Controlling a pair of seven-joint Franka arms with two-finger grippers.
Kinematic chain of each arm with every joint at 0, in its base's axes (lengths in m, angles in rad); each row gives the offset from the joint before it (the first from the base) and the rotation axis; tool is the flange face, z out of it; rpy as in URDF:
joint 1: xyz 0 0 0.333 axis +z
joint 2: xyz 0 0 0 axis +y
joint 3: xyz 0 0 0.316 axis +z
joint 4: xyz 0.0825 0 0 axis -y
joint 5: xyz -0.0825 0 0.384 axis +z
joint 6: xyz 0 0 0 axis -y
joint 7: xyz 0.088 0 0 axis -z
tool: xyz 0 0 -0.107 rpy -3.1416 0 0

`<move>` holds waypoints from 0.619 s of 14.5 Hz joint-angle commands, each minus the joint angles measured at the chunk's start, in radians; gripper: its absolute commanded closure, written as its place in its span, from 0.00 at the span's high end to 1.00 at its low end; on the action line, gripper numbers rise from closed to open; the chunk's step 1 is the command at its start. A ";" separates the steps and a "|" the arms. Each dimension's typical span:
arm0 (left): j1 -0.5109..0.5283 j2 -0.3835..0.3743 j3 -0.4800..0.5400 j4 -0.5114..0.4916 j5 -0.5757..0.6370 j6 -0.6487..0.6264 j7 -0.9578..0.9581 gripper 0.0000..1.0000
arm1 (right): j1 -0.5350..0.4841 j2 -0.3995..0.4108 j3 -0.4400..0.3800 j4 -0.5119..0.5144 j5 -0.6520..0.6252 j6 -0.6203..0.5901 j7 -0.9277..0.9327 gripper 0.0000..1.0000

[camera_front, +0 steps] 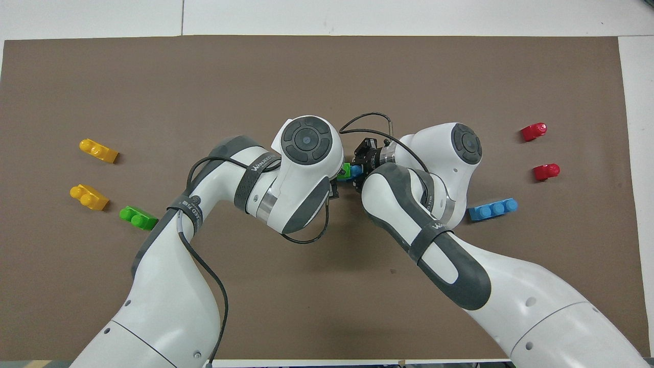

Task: Remove green block with left arm and hold with right
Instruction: 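Pull the green brick off the blue brick with both grippers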

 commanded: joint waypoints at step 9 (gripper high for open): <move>0.000 -0.096 0.017 -0.016 0.023 -0.056 -0.007 0.00 | -0.001 0.012 0.001 0.010 0.042 0.024 -0.032 0.00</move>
